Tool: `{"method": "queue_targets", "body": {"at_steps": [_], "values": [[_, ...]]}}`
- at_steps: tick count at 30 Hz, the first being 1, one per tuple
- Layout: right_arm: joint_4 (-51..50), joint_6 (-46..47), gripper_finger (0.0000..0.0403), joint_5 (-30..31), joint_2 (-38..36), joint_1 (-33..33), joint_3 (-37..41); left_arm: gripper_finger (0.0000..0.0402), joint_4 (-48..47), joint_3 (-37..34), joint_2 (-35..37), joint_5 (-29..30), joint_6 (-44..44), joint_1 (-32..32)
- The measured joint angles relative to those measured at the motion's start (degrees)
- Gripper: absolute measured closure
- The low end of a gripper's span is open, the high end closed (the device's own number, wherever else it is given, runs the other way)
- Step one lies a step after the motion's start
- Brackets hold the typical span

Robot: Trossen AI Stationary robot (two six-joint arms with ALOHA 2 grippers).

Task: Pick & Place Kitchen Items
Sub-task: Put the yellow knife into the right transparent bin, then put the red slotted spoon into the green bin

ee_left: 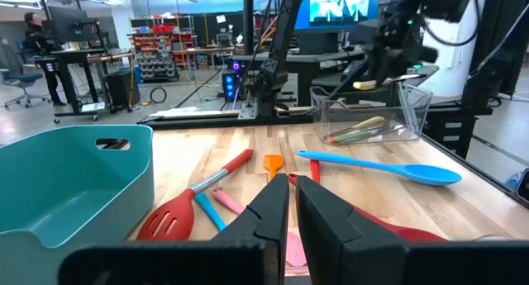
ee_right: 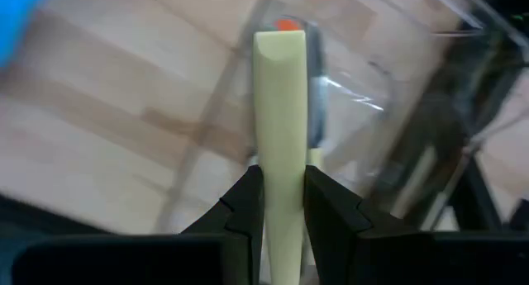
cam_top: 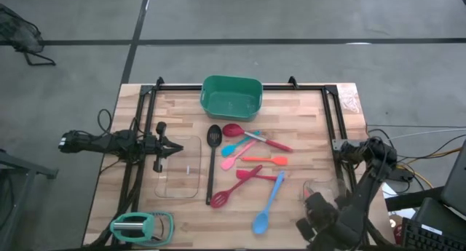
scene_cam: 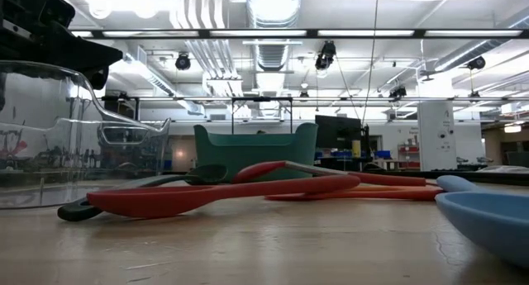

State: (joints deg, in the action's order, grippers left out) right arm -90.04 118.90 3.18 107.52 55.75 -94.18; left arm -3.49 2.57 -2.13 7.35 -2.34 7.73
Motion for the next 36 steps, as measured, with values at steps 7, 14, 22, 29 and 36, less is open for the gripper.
{"method": "queue_targets", "body": {"at_steps": [7, 14, 22, 29, 36], "values": [[0.0, 0.2, 0.0339, -1.9, -1.0, 0.7, 6.9, 0.0369, 0.0, 0.0, 0.0, 0.0, 0.0, 0.0], [0.4, 0.1, 0.0339, -2.3, -1.1, -0.9, 9.4, 0.0369, 0.0, 0.0, 0.0, 0.0, 0.0, 0.0], [1.1, 1.0, 0.0314, -2.4, -1.0, -1.1, 9.6, 0.0369, 0.0, 0.0, 0.0, 0.0, 0.0, 0.0], [1.9, 0.9, 0.0317, -3.1, -1.0, -1.1, 10.2, 0.0369, 0.0, 0.0, 0.0, 0.0, 0.0, 0.0], [1.5, -0.6, 0.0355, -3.6, -1.0, -1.1, 9.8, 0.0369, 0.0, 0.0, 0.0, 0.0, 0.0, 0.0]]}}
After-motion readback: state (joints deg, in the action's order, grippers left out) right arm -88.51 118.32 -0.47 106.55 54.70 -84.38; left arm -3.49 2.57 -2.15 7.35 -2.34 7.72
